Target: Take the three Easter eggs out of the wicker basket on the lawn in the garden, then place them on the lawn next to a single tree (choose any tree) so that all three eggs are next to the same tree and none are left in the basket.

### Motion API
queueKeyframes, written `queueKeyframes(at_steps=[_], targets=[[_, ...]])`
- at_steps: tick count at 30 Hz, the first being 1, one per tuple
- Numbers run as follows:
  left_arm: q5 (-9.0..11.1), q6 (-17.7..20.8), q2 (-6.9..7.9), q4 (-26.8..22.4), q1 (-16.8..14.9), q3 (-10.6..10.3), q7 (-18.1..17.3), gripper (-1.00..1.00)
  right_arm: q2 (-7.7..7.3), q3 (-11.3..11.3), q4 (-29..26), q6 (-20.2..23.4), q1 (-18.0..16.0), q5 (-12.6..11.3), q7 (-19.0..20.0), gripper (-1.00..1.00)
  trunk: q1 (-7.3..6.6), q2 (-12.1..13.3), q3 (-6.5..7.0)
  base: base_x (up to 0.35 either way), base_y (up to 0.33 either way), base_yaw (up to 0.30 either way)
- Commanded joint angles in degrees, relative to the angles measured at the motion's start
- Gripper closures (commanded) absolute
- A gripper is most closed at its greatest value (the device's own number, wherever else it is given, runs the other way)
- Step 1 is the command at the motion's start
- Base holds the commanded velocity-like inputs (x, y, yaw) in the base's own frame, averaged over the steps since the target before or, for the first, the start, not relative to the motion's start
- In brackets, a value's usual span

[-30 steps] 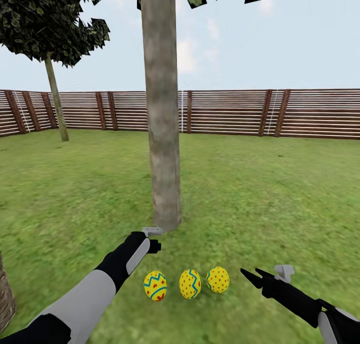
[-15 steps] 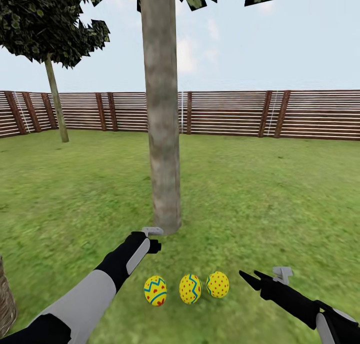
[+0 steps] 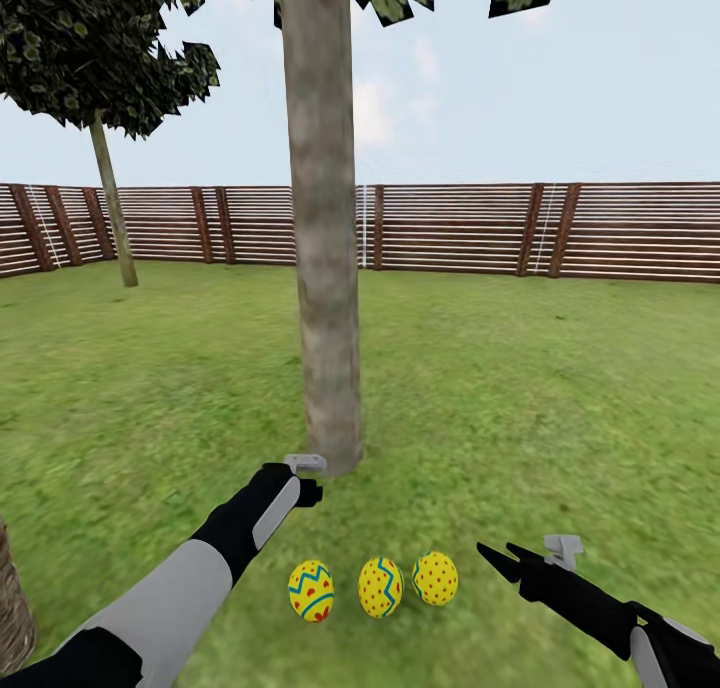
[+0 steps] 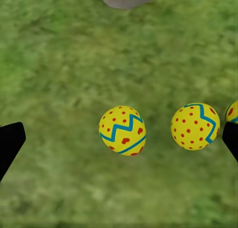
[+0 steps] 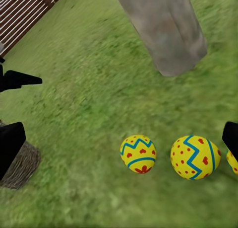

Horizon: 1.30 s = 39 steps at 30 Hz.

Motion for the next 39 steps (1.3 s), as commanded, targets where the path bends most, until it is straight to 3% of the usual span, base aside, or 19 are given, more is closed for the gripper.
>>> queueKeyframes(at_steps=[1, 39], targets=[[0.61, 0.1, 0.02, -0.07, -0.04, -0.24, 0.55, -1.0, 0.0, -0.04, 0.02, 0.42, -0.05, -0.33, 0.08, -1.0, -0.24, 0.39, 0.12, 0.0, 0.0, 0.0], [0.58, 0.1, 0.05, -0.07, -0.04, -0.24, 0.48, -1.0, 0.0, 0.04, 0.77, 0.3, -0.07, -0.34, -1.06, -1.0, -8.58, 15.63, 6.94, 0.0, 0.0, 0.0]])
